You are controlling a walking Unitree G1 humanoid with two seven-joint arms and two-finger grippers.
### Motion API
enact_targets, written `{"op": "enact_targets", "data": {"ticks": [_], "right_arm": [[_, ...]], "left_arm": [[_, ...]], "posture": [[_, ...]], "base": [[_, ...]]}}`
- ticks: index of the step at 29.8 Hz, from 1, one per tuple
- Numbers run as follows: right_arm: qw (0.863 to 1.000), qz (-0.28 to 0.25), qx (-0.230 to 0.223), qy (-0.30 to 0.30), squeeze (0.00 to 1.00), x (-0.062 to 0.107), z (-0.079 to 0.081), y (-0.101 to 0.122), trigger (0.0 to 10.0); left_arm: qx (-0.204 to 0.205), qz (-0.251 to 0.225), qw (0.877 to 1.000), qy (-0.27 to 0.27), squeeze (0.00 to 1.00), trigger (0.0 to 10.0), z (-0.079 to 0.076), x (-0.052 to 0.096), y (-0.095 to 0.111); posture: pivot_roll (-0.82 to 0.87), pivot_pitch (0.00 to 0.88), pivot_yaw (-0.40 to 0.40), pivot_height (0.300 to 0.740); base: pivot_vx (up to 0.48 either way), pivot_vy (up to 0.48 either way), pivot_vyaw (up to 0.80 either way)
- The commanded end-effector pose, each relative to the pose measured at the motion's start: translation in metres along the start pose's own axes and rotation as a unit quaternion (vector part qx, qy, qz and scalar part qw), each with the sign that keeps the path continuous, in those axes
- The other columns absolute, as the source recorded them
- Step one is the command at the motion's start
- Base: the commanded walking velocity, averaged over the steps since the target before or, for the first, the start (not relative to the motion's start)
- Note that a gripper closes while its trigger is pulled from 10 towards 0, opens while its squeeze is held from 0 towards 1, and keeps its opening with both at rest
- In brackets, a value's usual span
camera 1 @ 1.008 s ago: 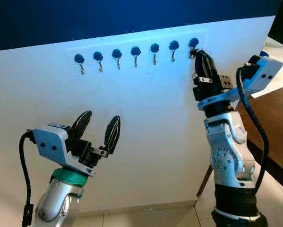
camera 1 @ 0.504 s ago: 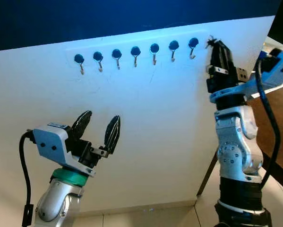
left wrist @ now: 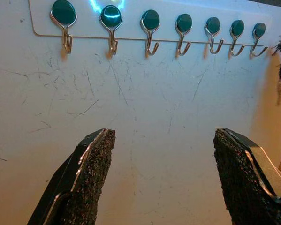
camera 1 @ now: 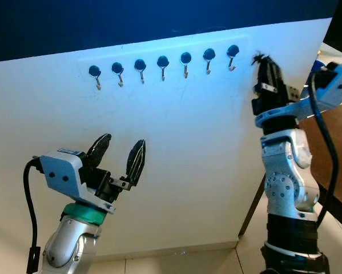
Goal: Hang keys on a hook
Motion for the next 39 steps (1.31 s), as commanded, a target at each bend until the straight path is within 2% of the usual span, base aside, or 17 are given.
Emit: {"op": "enact_targets", "data": {"ticks": [1, 5, 12, 15, 21, 28, 30, 36, 39], "right_arm": [[1.000, 0.016, -0.011, 0.025, 0.00, 0.002, 0.011, -0.008, 10.0], [0.998, 0.025, -0.018, 0.059, 0.00, 0.004, 0.022, -0.012, 10.0], [0.996, 0.039, -0.023, 0.076, 0.00, 0.007, 0.028, -0.018, 10.0], [0.992, 0.049, -0.027, 0.109, 0.00, 0.009, 0.039, -0.021, 10.0], [0.990, 0.041, -0.031, 0.131, 0.00, 0.007, 0.048, -0.018, 10.0], [0.992, 0.020, -0.030, 0.118, 0.00, 0.002, 0.044, -0.011, 10.0], [0.996, 0.004, -0.027, 0.080, 0.00, -0.001, 0.030, -0.004, 10.0], [0.998, 0.002, -0.025, 0.062, 0.00, -0.002, 0.023, -0.003, 10.0], [0.999, 0.001, -0.022, 0.041, 0.00, -0.001, 0.013, -0.001, 10.0]], "left_arm": [[-0.002, 0.010, 1.000, 0.003, 0.00, 10.0, 0.003, 0.003, -0.002], [-0.002, 0.010, 1.000, 0.002, 0.00, 10.0, 0.003, 0.003, -0.002], [-0.001, 0.009, 1.000, 0.001, 0.00, 10.0, 0.003, 0.003, -0.002], [-0.001, 0.008, 1.000, 0.001, 0.00, 10.0, 0.003, 0.003, -0.002], [-0.002, 0.007, 1.000, 0.001, 0.00, 10.0, 0.003, 0.002, -0.002], [-0.003, 0.006, 1.000, 0.001, 0.00, 10.0, 0.003, 0.003, -0.001], [-0.003, 0.007, 1.000, 0.000, 0.00, 10.0, 0.003, 0.003, -0.001], [-0.002, 0.007, 1.000, -0.001, 0.00, 10.0, 0.003, 0.003, -0.001], [-0.001, 0.007, 1.000, -0.002, 0.00, 10.0, 0.002, 0.002, -0.002]], "posture": [[-0.15, 0.120, 0.233, 0.740], [-0.15, 0.120, 0.233, 0.740], [-0.15, 0.119, 0.232, 0.740], [-0.15, 0.119, 0.232, 0.740], [-0.15, 0.110, 0.227, 0.740], [-0.15, 0.106, 0.225, 0.740], [-0.15, 0.106, 0.225, 0.740], [-0.15, 0.106, 0.229, 0.740], [-0.15, 0.110, 0.232, 0.740]], "base": [[0.000, 0.000, 0.00], [0.000, 0.000, 0.00], [0.000, 0.000, 0.00], [0.000, 0.000, 0.00], [0.000, 0.000, 0.00], [0.000, 0.000, 0.00], [0.000, 0.000, 0.00], [0.000, 0.000, 0.00], [0.000, 0.000, 0.00]]}}
Point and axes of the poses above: a point about 5 cm out from each wrist's last joint towards the gripper, its own x axis pointing back from the gripper into the wrist, its own y axis along the axis of the wrist's last joint, z = x × y, the point moved 2 cm from there along -x, pointing out of the wrist towards the gripper, and after that the axes turned 8 degrees about -x, right-handed, at the moved point
